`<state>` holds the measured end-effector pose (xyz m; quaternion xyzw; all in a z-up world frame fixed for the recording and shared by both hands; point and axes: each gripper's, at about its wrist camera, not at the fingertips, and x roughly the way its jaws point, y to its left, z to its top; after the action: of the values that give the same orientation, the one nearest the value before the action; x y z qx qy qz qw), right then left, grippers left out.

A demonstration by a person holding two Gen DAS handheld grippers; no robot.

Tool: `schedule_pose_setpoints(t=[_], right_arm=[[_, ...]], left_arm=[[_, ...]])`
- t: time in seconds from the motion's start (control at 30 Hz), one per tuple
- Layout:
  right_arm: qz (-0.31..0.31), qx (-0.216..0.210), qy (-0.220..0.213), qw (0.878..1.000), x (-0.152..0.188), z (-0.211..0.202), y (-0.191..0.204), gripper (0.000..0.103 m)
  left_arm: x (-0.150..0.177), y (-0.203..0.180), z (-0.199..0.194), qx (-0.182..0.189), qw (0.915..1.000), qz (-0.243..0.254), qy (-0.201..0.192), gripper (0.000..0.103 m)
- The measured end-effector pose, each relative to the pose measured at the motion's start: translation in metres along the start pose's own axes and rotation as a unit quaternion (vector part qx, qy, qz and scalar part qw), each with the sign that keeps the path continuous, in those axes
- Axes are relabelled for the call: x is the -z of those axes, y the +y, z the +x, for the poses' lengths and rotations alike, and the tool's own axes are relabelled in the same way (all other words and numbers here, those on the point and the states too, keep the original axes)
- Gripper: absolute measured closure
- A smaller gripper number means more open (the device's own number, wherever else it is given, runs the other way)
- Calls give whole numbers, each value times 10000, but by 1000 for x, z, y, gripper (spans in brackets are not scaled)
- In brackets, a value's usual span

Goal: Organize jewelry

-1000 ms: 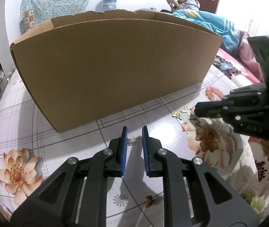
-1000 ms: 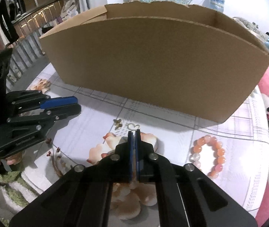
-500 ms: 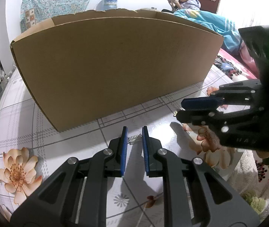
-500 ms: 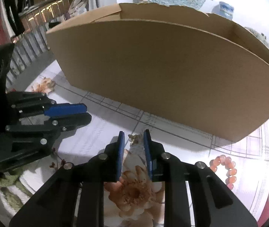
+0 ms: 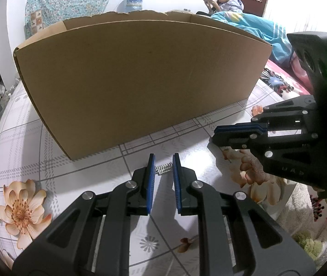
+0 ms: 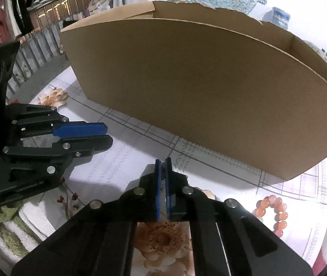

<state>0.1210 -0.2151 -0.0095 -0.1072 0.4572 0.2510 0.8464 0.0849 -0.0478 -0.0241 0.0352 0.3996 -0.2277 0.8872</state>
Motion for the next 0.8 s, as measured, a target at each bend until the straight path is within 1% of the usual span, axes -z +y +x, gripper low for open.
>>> schedule_pose_setpoints(t=[0.33, 0.5, 0.63, 0.7, 0.77, 0.8], right_arm=[[472, -179, -212, 9985, 3, -20, -18, 100], [837, -382, -349, 9952, 8, -33, -29, 100], [756, -484, -269, 9956, 10, -35, -24, 100], [678, -583, -157, 9959, 11, -32, -18, 98], [589, -506, -45, 9970, 12, -28, -13, 92], [585, -480, -13, 9971, 13, -26, -13, 85]], left_arm=[[0, 0, 1, -4, 10000, -12, -8, 89], [-1, 0, 0, 2, 10000, -24, -31, 89], [0, 0, -1, -4, 10000, -16, -35, 89], [1, 0, -1, -6, 10000, -16, -37, 89], [1, 0, -1, -10, 10000, -11, -44, 89], [1, 0, -2, -7, 10000, -13, -46, 89]])
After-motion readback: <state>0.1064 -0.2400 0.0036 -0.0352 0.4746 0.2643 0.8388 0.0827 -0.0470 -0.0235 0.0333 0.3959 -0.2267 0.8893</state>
